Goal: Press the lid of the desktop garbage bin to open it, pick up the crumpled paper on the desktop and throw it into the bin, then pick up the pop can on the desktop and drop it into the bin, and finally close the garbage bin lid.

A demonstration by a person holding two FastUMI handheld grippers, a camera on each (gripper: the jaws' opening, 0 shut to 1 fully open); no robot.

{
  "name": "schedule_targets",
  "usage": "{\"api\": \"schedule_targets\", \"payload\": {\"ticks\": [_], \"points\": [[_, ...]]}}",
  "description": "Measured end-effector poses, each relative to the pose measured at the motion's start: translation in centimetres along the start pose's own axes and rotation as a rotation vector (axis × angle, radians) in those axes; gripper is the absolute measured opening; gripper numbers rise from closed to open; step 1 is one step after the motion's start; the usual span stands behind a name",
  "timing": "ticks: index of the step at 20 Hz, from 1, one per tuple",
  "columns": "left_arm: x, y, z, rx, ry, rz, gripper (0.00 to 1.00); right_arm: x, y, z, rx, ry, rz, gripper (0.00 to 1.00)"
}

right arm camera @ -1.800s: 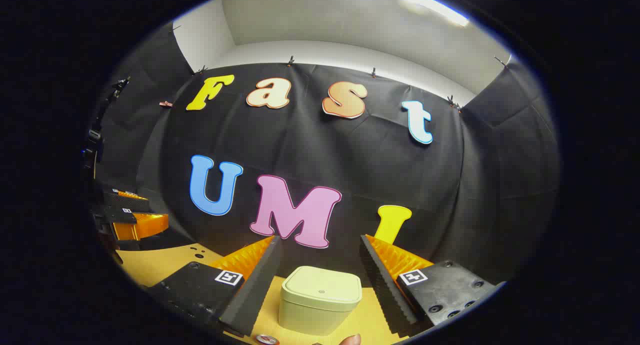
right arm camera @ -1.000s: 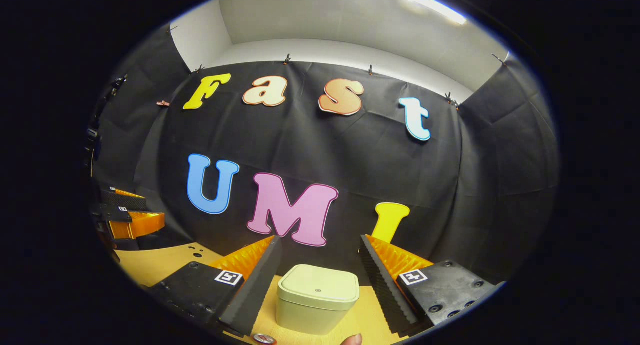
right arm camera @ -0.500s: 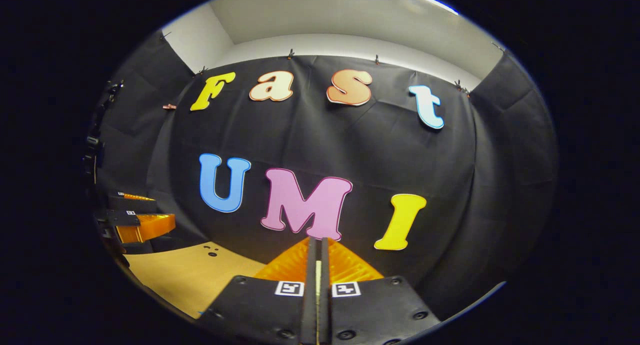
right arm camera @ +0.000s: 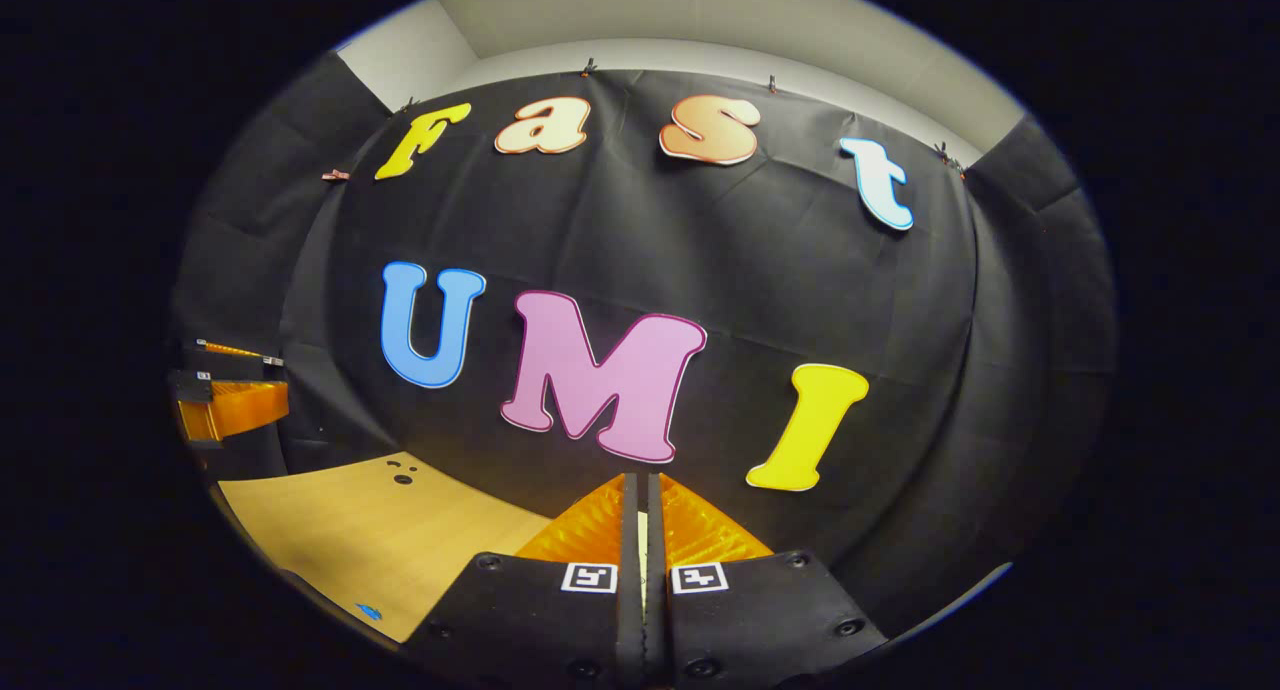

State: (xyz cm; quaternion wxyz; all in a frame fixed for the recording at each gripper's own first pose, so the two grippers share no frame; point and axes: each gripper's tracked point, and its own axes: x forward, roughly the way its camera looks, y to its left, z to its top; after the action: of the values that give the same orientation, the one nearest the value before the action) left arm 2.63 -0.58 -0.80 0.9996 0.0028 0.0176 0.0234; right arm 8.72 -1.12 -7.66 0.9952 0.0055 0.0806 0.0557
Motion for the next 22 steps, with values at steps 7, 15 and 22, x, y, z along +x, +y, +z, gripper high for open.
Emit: {"api": "schedule_targets", "payload": {"ticks": [7, 15, 22], "points": [[1.8, 0.5, -1.1, 0.013, 0.025, 0.049, 0.95, 4.9, -0.7, -7.6, 0.048, 0.106, 0.017, 0.05], [4.0, 0.1, -1.6, 0.014, 0.041, 0.072, 0.95, 7.1, -0.8, -14.6, 0.115, 0.225, 0.038, 0.05], [4.7, -0.5, -1.6, 0.03, 0.046, 0.082, 0.95, 7.2, -0.4, -17.1, 0.147, 0.276, 0.06, 0.06]]}}
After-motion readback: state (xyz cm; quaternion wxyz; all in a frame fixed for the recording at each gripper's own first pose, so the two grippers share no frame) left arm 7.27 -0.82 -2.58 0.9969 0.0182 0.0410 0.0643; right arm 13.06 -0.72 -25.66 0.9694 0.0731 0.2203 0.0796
